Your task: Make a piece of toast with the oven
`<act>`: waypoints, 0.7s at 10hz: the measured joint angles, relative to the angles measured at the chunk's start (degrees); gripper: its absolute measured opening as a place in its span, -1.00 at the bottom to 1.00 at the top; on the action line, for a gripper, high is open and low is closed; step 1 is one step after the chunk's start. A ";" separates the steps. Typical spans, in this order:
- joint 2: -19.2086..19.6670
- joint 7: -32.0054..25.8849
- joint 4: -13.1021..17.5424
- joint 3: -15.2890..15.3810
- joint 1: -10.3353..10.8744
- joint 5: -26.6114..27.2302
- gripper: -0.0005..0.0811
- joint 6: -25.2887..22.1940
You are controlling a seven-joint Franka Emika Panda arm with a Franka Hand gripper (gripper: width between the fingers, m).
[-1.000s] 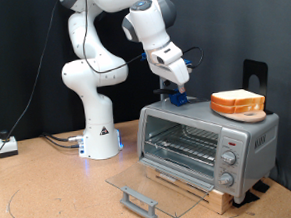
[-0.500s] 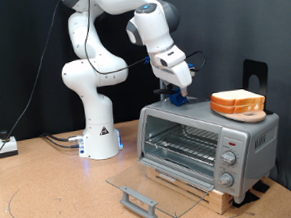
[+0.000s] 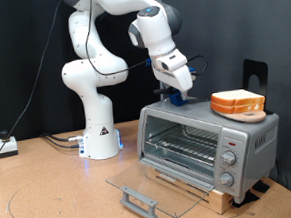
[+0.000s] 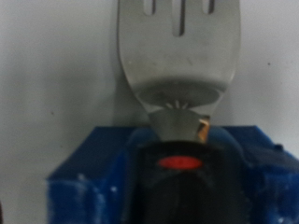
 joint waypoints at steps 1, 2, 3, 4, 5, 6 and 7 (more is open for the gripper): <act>0.56 0.00 0.00 0.03 -0.02 0.00 0.99 0.58; 1.12 -0.01 0.04 0.03 -0.02 0.00 0.99 0.85; 1.60 -0.05 0.13 0.03 -0.02 0.05 0.99 0.89; 2.04 -0.18 0.29 0.00 -0.01 0.08 0.99 0.83; 2.54 -0.43 0.46 -0.17 0.00 0.15 0.78 0.49; 2.94 -1.01 0.65 -0.49 0.03 0.32 0.45 -0.37; 3.19 -1.39 0.86 -0.79 0.03 0.55 0.45 -1.22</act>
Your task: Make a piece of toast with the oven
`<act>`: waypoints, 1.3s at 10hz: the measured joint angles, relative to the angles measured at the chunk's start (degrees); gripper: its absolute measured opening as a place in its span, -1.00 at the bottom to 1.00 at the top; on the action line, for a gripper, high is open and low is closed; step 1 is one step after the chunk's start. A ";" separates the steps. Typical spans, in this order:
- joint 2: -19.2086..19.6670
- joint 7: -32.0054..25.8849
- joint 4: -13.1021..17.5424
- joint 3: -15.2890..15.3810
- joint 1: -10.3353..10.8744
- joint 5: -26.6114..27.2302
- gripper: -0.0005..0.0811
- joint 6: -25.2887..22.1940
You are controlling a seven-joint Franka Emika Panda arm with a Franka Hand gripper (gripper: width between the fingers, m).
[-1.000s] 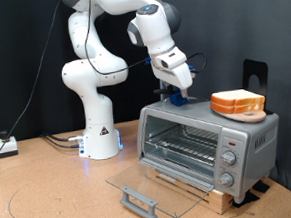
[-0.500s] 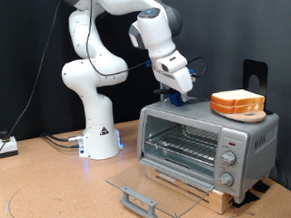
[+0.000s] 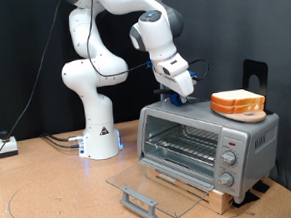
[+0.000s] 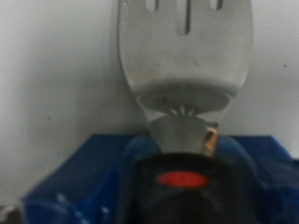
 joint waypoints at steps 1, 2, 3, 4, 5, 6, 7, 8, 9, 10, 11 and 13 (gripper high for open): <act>0.24 -0.33 0.21 -0.35 0.00 0.08 0.00 -1.14; 0.46 -0.79 0.37 -0.66 0.00 0.20 0.00 -1.70; 0.49 -1.12 0.54 -1.20 0.01 0.28 -0.02 -2.38; 0.47 -1.33 0.87 -2.08 0.01 0.40 -0.02 -3.25; 0.37 -1.55 1.19 -3.19 0.01 0.73 -0.02 -3.79; 0.11 -1.97 1.47 -4.44 0.01 1.23 -0.02 -4.21; -0.44 -2.44 1.68 -5.72 0.00 1.89 -0.02 -4.31; -1.43 -3.32 1.73 -6.96 0.00 2.53 -0.02 -4.24; -2.74 -3.60 1.73 -8.08 -0.02 2.63 -0.02 -4.24; -4.09 -3.61 1.72 -8.81 -0.12 2.63 -0.02 -4.05; -5.34 -3.31 1.75 -9.27 -0.41 1.70 -0.02 -4.63; -6.09 -3.19 1.73 -9.33 -0.81 1.12 -0.02 -5.33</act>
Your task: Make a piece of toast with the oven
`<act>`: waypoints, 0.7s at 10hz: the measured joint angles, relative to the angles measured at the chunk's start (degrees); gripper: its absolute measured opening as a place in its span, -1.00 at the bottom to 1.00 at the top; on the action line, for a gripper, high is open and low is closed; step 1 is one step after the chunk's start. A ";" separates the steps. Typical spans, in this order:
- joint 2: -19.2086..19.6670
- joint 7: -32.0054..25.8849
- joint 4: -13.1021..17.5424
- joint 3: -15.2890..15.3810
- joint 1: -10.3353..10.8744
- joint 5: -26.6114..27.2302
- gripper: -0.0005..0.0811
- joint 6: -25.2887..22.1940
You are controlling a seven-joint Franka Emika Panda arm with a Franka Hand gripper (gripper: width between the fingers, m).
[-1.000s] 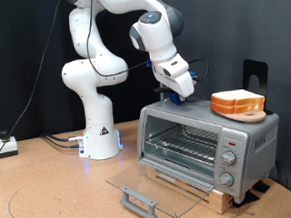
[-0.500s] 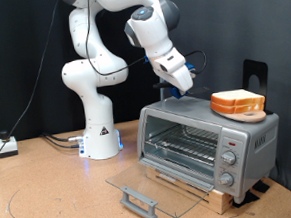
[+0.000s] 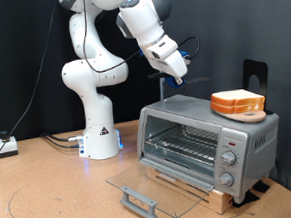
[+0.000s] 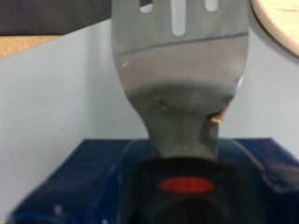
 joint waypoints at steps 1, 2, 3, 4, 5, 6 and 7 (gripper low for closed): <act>-0.09 -0.03 -0.40 0.10 -0.13 1.48 -0.02 3.50; -0.42 -0.02 -1.09 -0.10 -0.87 2.79 -0.02 8.13; -0.92 -0.02 -1.59 -0.69 -2.32 3.04 -0.02 10.60; -1.28 -0.01 -1.67 -1.55 -4.12 2.47 -0.02 11.06; -1.39 0.00 -1.65 -2.43 -6.09 0.83 -0.02 10.98; -1.40 0.06 -1.61 -3.25 -8.13 -1.05 -0.02 10.92; -1.40 0.15 -1.57 -4.03 -10.19 -2.86 -0.02 10.83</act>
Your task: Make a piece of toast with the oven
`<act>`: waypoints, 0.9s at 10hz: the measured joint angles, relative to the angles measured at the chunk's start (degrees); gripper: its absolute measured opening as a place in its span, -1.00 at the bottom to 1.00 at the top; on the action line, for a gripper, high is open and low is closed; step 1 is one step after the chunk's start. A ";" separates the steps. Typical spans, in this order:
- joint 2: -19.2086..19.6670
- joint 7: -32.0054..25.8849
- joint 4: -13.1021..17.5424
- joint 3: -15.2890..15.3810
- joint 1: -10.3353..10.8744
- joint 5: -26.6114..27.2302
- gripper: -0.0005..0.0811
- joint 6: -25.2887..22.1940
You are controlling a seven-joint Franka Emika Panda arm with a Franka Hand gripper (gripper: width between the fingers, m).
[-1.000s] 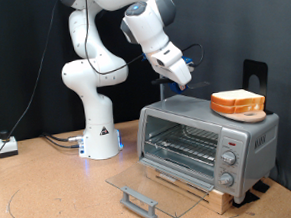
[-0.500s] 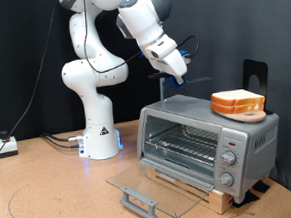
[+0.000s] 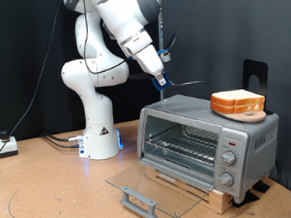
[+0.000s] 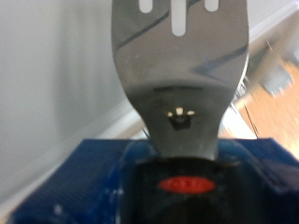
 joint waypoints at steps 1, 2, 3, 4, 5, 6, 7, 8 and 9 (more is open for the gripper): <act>0.01 0.00 0.06 -0.94 -1.95 -1.80 -0.02 -0.45; 0.02 -0.19 0.21 -2.20 -3.79 -3.87 -0.02 -1.73; 0.10 -1.03 0.44 -3.78 -5.35 -5.61 -0.02 -3.23; 0.29 -2.71 0.68 -5.78 -6.55 -7.10 -0.02 -4.85; 0.65 -4.22 0.94 -7.25 -7.18 -7.71 -0.02 -6.19; 0.65 -4.05 0.94 -6.95 -7.17 -7.66 -0.02 -5.96; 0.68 -3.38 0.93 -5.81 -7.01 -6.81 -0.02 -4.44; 0.93 -1.92 1.17 -3.30 -6.72 -6.46 -0.02 -2.11; 1.58 -0.62 2.07 -0.27 -6.68 -7.64 -0.02 -1.43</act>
